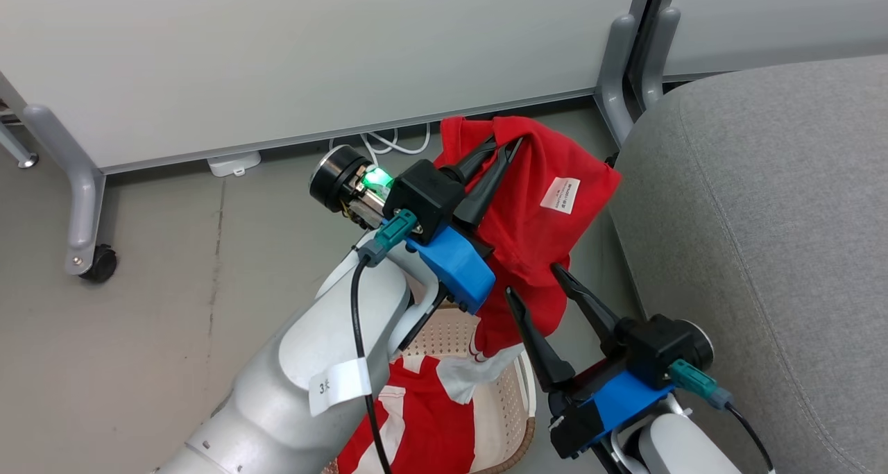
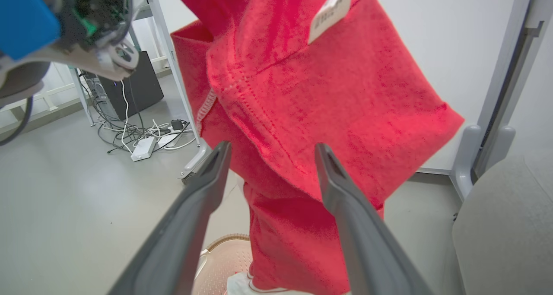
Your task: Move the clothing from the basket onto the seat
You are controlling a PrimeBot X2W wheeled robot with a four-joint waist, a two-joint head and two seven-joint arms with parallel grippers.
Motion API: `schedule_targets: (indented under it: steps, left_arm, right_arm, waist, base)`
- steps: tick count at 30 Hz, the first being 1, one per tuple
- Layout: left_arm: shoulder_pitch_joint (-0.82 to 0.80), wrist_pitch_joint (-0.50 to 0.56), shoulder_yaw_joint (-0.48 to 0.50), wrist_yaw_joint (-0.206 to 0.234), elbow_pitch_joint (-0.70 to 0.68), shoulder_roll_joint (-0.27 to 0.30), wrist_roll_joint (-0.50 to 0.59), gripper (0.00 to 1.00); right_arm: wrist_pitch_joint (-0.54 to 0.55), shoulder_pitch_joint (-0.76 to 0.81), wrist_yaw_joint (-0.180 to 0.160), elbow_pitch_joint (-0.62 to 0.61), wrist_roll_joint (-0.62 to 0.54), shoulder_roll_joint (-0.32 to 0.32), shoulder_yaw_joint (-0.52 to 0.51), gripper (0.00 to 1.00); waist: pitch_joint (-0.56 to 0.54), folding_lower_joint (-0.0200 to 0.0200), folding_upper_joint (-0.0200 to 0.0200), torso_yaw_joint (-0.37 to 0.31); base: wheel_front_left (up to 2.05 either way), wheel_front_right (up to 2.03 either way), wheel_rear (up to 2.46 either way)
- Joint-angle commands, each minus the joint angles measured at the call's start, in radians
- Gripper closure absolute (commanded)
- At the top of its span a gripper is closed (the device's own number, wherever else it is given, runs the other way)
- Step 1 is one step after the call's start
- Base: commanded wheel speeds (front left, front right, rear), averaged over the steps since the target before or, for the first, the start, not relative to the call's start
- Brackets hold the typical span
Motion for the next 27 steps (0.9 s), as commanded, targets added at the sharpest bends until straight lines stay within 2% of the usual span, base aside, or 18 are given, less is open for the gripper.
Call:
schedule_targets:
  steps: [1, 8, 16, 26, 27]
  left_arm:
    - [-0.019, -0.005, -0.006, 0.006, -0.005, 0.0, -0.006, 1.0]
    - [-0.041, -0.005, -0.04, 0.012, -0.018, 0.0, -0.025, 1.0]
    - [-0.057, -0.005, -0.076, 0.024, -0.028, 0.0, -0.051, 1.0]
    - [-0.075, -0.005, -0.114, 0.039, -0.036, 0.0, -0.077, 1.0]
    - [-0.077, -0.005, -0.117, 0.041, -0.036, 0.0, -0.08, 1.0]
  right_arm:
    - [-0.003, -0.028, 0.0, 0.016, -0.011, -0.009, 0.019, 0.0]
    - [-0.003, -0.112, 0.0, 0.087, -0.051, -0.002, 0.032, 0.0]
    - [-0.003, -0.168, 0.0, 0.111, -0.098, 0.01, -0.029, 0.0]
    - [-0.003, -0.208, 0.0, 0.113, -0.073, 0.011, -0.047, 0.0]
    - [-0.003, -0.211, 0.0, 0.114, -0.071, 0.011, -0.051, 0.24]
  waist:
    - [0.005, 0.0, -0.0001, 0.003]
    - [0.02, 0.0, -0.0001, 0.018]
    - [0.031, 0.0, -0.0001, 0.035]
    - [0.041, 0.0, -0.0001, 0.045]
    - [0.042, 0.0, -0.0001, 0.045]
  base:
    - [0.0, 0.0, 0.0]
    - [0.0, 0.0, 0.0]
    - [0.0, 0.0, 0.0]
    - [0.0, 0.0, 0.0]
    - [0.0, 0.0, 0.0]
